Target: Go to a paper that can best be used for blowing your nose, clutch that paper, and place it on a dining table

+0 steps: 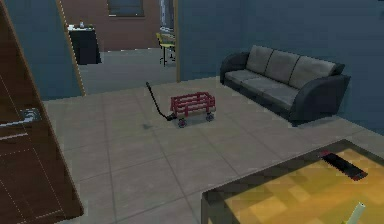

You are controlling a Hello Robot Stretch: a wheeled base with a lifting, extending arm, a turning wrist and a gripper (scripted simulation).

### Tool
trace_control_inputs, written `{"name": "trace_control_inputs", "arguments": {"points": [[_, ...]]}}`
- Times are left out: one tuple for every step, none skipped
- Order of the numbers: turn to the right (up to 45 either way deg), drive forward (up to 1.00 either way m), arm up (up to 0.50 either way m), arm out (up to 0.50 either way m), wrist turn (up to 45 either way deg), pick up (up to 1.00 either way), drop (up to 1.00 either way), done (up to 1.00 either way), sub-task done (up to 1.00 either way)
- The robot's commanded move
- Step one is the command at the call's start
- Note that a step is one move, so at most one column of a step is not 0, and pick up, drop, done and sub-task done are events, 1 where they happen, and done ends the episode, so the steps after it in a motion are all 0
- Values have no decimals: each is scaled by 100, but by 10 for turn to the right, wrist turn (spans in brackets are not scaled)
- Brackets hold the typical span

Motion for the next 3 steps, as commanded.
{"name": "trace_control_inputs", "arguments": {"points": [[0, 0, 16, 0, 0, 0, 0, 0, 0], [0, 0, 0, 0, -450, 0, 0, 0, 0], [0, 0, 0, 0, -450, 0, 0, 0, 0]]}}
